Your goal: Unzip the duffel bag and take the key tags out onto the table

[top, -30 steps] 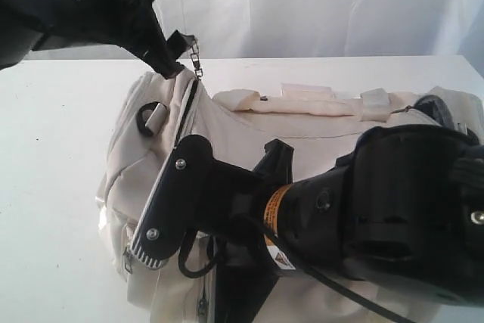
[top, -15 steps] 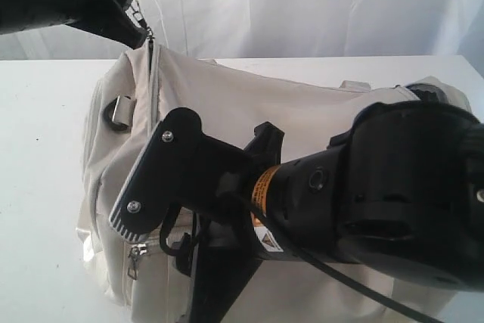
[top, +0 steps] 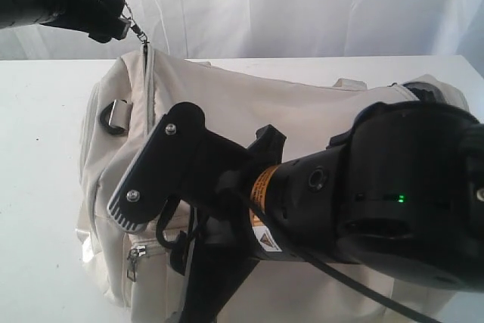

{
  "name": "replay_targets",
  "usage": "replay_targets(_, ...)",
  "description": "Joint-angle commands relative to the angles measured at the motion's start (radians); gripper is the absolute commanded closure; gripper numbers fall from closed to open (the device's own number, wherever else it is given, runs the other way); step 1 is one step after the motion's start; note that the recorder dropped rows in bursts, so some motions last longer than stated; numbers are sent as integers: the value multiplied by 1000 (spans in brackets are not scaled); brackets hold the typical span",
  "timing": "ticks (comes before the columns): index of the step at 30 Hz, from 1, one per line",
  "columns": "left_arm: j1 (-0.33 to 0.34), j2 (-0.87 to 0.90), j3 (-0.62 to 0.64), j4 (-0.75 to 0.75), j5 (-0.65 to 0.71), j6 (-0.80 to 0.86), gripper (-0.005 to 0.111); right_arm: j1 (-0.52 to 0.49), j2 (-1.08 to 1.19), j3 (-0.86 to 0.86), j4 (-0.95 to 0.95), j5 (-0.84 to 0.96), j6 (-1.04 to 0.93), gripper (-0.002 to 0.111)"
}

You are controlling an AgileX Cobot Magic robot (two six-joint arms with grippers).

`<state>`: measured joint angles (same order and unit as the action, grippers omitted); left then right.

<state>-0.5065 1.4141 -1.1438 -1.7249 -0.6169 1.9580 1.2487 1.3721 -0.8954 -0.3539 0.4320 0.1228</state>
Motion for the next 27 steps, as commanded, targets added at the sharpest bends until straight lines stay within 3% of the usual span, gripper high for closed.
replay_targets(1,-12,-28,-22,-19,-45,61,21,7,-7,-2,15,5,18,55)
replay_targets(6,-82,-28,-22,-19,-32,17,48,7,-7,-2,15,7,18,55)
replay_targets(11,-95,-28,-22,-19,-19,-91,72,7,-7,-2,15,12,22,55)
replay_targets(15,-95,-28,-17,-19,-11,-158,75,7,-7,-2,15,16,23,55)
replay_targets(22,-88,-24,48,-19,219,-285,76,7,-7,-2,15,18,23,55)
replay_targets(27,-69,-17,49,-19,253,-308,84,7,-7,-2,15,35,23,56)
